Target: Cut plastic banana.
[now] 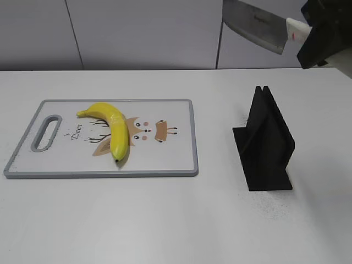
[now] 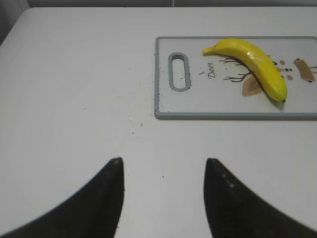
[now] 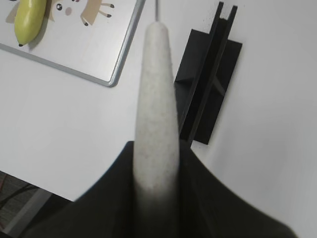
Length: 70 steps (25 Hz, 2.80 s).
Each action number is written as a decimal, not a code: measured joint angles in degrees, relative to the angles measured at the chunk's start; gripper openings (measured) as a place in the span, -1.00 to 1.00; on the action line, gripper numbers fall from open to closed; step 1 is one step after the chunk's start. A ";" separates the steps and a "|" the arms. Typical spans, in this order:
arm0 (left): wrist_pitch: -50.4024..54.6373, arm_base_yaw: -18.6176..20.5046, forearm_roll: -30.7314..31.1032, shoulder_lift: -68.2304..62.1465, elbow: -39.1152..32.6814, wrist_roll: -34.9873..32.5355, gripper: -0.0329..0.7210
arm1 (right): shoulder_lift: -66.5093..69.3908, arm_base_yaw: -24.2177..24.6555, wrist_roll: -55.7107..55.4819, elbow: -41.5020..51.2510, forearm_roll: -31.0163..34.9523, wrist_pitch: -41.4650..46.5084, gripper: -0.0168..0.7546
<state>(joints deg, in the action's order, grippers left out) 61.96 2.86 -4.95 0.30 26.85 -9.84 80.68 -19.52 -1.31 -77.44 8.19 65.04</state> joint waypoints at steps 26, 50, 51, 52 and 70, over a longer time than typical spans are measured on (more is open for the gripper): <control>-13.72 -2.44 -4.12 -44.50 23.94 -26.26 0.43 | 25.37 -2.14 42.17 -28.87 3.64 4.99 -0.54; 7.54 -7.68 -26.59 -94.66 61.23 -80.29 0.43 | 38.24 -6.16 70.46 -35.36 11.53 2.23 -0.54; 7.59 -8.22 -26.00 -95.79 61.23 -80.41 0.43 | 38.38 -6.16 71.03 -35.40 12.49 2.02 -0.54; 7.59 -8.76 -25.48 -96.74 61.23 -80.42 0.43 | 38.51 -6.16 71.51 -35.40 13.04 1.86 -0.54; 1.91 -9.95 -25.11 -101.79 61.58 -80.47 0.43 | 38.76 -6.27 73.01 -35.52 15.98 0.83 -0.54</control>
<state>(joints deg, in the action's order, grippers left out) 63.86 -7.09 -30.06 -101.49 88.43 -90.31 119.44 -25.79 71.71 -112.95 24.17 65.87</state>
